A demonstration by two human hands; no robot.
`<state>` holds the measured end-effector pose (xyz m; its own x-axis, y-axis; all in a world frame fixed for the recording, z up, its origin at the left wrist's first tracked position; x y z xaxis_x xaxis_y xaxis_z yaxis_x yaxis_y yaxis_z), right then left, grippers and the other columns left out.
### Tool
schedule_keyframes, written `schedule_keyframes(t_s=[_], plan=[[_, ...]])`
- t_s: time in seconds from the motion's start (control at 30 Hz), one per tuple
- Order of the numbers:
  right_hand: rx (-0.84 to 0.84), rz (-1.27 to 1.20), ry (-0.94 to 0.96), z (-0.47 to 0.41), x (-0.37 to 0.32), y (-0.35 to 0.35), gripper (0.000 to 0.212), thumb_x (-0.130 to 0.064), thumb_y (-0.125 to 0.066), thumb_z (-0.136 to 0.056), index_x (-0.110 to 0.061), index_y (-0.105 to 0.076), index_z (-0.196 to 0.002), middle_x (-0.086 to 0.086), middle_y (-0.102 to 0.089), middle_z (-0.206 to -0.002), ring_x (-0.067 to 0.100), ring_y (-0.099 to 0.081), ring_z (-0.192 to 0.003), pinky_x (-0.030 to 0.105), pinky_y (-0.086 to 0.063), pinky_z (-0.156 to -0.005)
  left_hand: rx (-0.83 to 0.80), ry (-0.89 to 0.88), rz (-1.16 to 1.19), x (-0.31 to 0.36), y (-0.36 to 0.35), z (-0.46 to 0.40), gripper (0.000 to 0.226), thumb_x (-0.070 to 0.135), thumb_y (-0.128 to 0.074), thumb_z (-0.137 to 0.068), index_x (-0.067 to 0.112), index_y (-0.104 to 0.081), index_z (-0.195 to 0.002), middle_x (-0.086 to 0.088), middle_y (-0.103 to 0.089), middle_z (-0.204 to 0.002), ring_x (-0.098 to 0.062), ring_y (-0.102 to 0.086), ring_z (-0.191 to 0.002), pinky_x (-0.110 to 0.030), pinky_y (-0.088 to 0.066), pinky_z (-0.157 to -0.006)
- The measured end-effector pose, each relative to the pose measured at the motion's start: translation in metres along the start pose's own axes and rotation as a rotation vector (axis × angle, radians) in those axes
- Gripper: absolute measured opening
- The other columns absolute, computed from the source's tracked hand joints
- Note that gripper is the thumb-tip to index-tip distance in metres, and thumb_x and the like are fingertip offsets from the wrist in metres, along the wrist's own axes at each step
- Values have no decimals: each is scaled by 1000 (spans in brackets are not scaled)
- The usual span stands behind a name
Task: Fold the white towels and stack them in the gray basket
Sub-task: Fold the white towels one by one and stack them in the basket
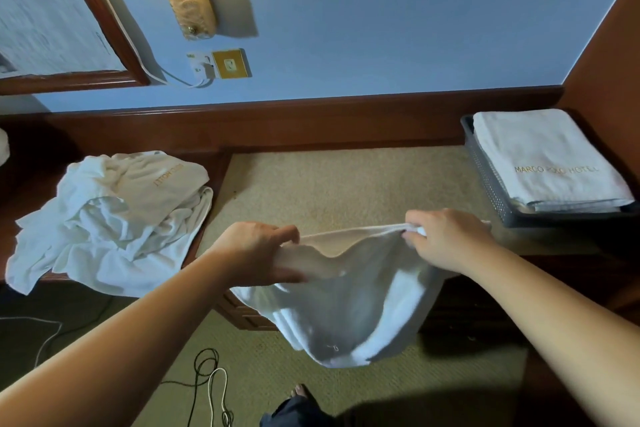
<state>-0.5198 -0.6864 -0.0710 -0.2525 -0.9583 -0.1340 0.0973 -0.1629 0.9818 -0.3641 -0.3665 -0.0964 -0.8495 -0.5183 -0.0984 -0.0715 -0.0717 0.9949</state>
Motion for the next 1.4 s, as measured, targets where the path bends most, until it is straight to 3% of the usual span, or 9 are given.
schedule_keyframes(t_s=[0.13,0.23,0.43,0.53,0.8,0.93,1.1,1.27,1.4], plan=[[-17,17,-33,-5,16,-4,29,-51,-46,-104,-28,-45,-87,-7,-54,-74,22,-51,-71,36,-36,-62,-81,119,41,-29,-12,16,85,102,-24,-67,51,-41,-133,15,-71,-105,-17,-68,-91,-33,-53,-76],[-13,23,3,-6,20,-14,32,-55,-45,-103,-27,-44,-87,-6,-55,-74,18,-51,-68,35,-35,-59,-63,169,114,-32,-17,23,72,92,-14,-79,49,-45,-128,14,-70,-101,-14,-63,-84,-34,-53,-72],[-58,84,23,0,32,-30,35,-63,-43,-101,-30,-46,-90,-7,-57,-76,22,-55,-74,34,-36,-60,-93,171,155,-31,-30,31,39,74,-25,-99,41,-42,-112,15,-64,-97,-14,-58,-77,-36,-53,-70],[-93,124,48,0,40,-37,38,-66,-40,-101,-30,-46,-90,-9,-54,-75,19,-56,-74,34,-37,-61,-26,138,118,-36,-39,33,39,71,-22,-98,35,-37,-98,13,-56,-84,-16,-57,-68,-35,-52,-62],[-195,211,28,-34,60,-37,35,-66,-38,-102,-34,-46,-92,-3,-56,-88,27,-56,-87,36,-39,-70,-33,255,60,-67,-61,16,57,73,-9,-93,31,-46,-100,11,-58,-83,-20,-62,-73,-32,-43,-56],[-238,210,28,-75,67,-32,34,-65,-37,-103,-34,-48,-94,-3,-57,-91,26,-57,-89,37,-40,-72,-62,287,100,-84,-68,-16,40,66,-21,-101,34,-44,-107,11,-64,-92,-24,-65,-77,-35,-50,-62],[-256,199,17,-144,75,-29,34,-64,-37,-103,-35,-48,-90,-6,-56,-85,23,-54,-81,38,-40,-67,-100,287,94,-124,-74,-77,31,59,-26,-106,34,-44,-110,6,-69,-100,-29,-68,-86,-36,-43,-60],[-345,229,9,-235,86,-21,32,-63,-39,-103,-35,-53,-97,-9,-55,-85,14,-50,-75,33,-34,-60,-93,242,100,-175,-92,-155,32,57,-31,-106,29,-47,-105,5,-64,-89,-31,-68,-81,-36,-48,-58],[-345,240,-8,-312,99,-12,31,-62,-40,-104,-36,-52,-92,-8,-57,-84,10,-51,-74,35,-40,-62,-149,242,76,-226,-107,-221,39,63,-25,-105,31,-47,-102,5,-62,-88,-28,-64,-80,-35,-42,-59]])
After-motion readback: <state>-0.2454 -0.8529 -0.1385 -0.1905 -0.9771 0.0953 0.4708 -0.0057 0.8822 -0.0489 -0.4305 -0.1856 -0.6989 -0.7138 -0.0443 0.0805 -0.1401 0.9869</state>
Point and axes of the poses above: each hand's wrist, its own z-axis away from the middle knuckle, its own y-axis out of the back of the hand, x = y × z, the point moved 1 cm from there along -z, towards the middle knuckle
